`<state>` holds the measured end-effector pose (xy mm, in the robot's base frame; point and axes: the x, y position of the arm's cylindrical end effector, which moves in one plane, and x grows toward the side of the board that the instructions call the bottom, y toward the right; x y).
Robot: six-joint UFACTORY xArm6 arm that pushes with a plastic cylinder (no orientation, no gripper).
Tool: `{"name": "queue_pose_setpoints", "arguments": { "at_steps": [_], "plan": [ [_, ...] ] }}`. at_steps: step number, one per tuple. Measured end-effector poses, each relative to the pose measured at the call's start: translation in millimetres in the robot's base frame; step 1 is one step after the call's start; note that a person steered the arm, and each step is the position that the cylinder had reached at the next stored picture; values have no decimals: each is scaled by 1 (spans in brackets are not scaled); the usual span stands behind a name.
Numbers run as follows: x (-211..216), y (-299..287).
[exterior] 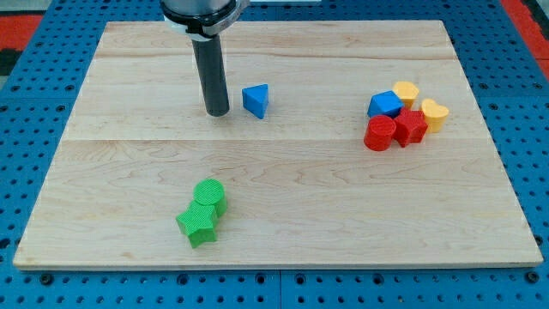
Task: Slide blue triangle to the blue cube
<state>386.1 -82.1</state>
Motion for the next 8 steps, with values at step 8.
{"name": "queue_pose_setpoints", "arguments": {
  "at_steps": [8],
  "plan": [
    [-59, 122]
  ]
}}
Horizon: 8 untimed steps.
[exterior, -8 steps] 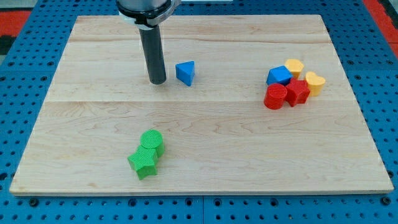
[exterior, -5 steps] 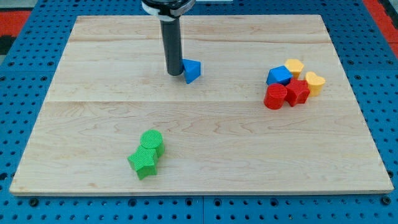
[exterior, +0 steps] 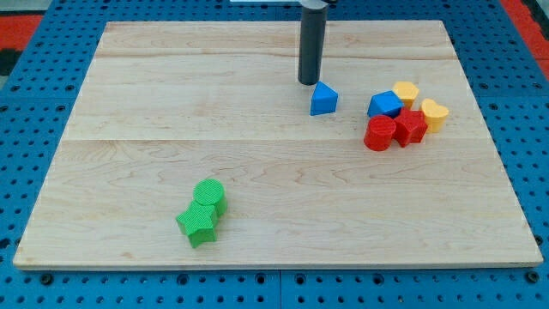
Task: Slide blue triangle to the blue cube
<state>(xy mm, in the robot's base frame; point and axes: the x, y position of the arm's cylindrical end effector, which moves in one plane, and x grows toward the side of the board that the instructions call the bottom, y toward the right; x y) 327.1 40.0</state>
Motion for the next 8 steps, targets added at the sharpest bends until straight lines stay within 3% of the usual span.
{"name": "queue_pose_setpoints", "arguments": {
  "at_steps": [2, 4, 6, 8],
  "plan": [
    [37, 28],
    [40, 3],
    [76, 33],
    [77, 42]
  ]
}}
